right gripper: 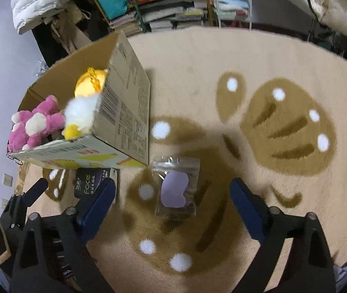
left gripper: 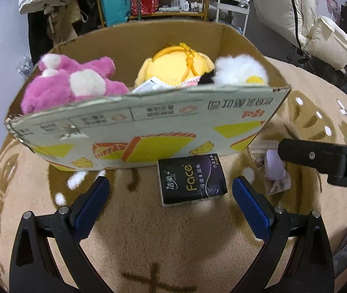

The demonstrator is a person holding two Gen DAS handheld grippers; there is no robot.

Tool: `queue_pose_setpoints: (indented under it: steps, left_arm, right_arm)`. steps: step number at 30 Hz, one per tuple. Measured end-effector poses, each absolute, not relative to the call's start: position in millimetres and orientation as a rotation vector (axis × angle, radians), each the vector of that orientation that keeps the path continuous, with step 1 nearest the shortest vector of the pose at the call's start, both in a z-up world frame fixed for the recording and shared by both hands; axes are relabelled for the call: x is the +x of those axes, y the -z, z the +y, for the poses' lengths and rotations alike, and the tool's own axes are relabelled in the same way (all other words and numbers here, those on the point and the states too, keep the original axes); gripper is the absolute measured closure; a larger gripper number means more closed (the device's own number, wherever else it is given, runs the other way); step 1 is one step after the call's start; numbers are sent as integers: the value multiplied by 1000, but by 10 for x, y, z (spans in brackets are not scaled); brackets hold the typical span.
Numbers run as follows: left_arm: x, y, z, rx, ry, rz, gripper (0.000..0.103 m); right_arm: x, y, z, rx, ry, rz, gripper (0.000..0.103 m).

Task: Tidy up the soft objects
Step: 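Grasp the black Face tissue pack with the left tool while the right tool grasps the purple bag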

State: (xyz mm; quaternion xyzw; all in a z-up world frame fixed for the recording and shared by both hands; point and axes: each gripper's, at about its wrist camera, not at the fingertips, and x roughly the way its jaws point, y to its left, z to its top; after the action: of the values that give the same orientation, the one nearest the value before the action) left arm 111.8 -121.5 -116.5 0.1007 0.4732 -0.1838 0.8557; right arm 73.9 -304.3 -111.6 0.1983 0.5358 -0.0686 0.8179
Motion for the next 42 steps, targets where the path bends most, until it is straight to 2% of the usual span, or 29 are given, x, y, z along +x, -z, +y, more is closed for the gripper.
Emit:
queue_pose_setpoints:
  steps: [4,6,7,8,27,32,34,35,37,39,42]
  left_arm:
    - [1149,1253,-1226,208,397,1022,4]
    - [1171,1288,-1240,192,415,1043,4]
    - [1178,1305,-1251,188,418,1051,4]
    - [1182,1318,-1266,187,423,1054,4]
    - [1333,1579,-1478,205,385,1108,4]
    - [1361,1587,-1398,194,369,1103,5]
    - [1364,1585,-1387,191,373,1102,9]
    - [1362,1583,-1398,200,376,1098,14]
    - [1365,1590,-1376,211,377,1096,16]
    - [1360,1599,-1369,208,387,1103,25]
    - [1312,1596,-1395,207,385,1107,27]
  right_arm:
    - [753,1252,-3050,433,147,1188,7]
    - [780,1303,-3042,429,138,1206,17]
    - [796,1325,-3032,434,117,1209,28]
    - [807,1342,-3026,440,97,1209,33]
    - [1011,1643,-2904,425,79,1276,33]
    - [1012,1656,-2905,369,113,1287,48]
    - [1005,1660,-2897,363,121,1287,51]
    - [999,1664,-2908,361,123,1288,52]
    - [1001,1664,-2903,356,125,1288,53]
    - [1008,1662,-2874,336,126,1289,53]
    - [996,1665,-2831,322,127,1289,53]
